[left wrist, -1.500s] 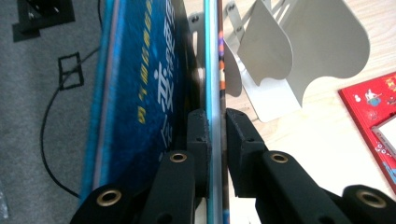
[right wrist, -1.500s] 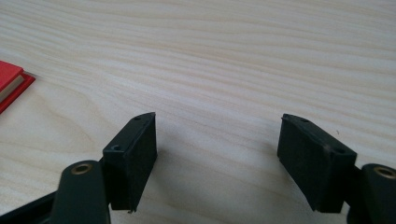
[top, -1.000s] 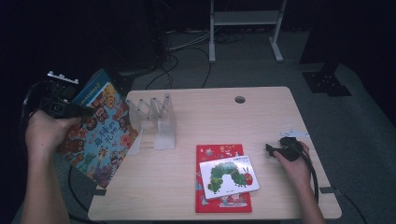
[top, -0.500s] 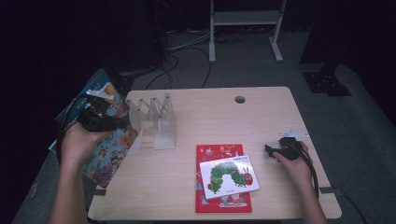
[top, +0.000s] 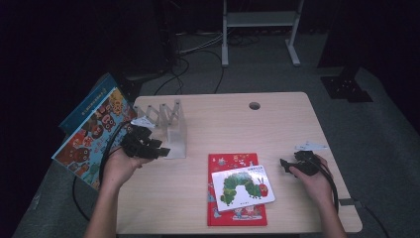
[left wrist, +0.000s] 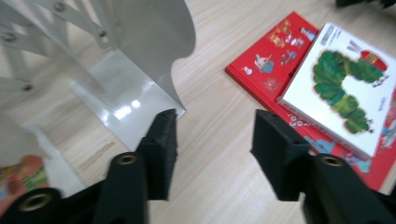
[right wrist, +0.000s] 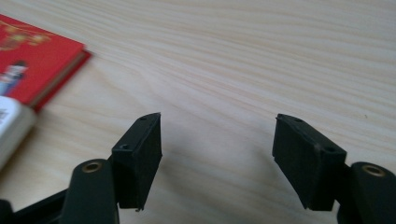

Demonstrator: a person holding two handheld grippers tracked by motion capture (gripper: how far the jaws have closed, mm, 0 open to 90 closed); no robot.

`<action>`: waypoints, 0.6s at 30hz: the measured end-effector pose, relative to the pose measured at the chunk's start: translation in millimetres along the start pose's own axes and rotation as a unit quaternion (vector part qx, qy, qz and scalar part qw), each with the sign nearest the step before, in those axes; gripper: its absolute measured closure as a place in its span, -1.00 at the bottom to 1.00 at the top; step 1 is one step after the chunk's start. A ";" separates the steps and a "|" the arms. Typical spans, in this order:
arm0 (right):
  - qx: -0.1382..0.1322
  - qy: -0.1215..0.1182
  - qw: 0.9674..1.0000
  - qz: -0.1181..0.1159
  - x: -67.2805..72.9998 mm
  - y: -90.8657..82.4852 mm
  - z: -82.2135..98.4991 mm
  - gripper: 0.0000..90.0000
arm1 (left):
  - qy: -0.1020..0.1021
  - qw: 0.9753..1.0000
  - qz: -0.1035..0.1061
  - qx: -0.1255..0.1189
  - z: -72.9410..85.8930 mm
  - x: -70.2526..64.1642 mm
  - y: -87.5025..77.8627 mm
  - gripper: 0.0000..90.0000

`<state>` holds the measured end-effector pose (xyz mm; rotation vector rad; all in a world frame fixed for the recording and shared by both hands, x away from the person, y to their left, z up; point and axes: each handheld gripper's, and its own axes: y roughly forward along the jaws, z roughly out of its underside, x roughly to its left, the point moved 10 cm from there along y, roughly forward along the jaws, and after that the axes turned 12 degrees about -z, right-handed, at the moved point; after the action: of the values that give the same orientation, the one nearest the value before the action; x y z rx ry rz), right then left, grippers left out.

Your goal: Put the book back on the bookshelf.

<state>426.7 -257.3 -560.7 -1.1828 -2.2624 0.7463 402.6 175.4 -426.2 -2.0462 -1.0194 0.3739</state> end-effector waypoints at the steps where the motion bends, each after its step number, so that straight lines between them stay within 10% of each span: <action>1: -0.002 -0.001 1.000 -0.004 3.2 -2.2 0.0 -0.28 | -0.001 1.000 0.008 0.000 2.7 -4.2 6.1 0.05; 8: -0.008 -0.023 0.999 -0.034 30.9 -17.1 7.3 -0.28 | -0.018 1.000 0.017 -0.010 10.4 -19.8 33.3 -0.16; 18: -0.012 -0.040 0.996 -0.079 70.0 -37.6 21.3 -0.31 | 0.010 0.999 0.031 -0.020 15.6 -39.9 58.0 -0.43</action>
<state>355.5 -221.5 -540.7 -0.9857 -2.4045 0.7196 399.6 132.5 -484.0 -2.1168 -0.9594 0.3678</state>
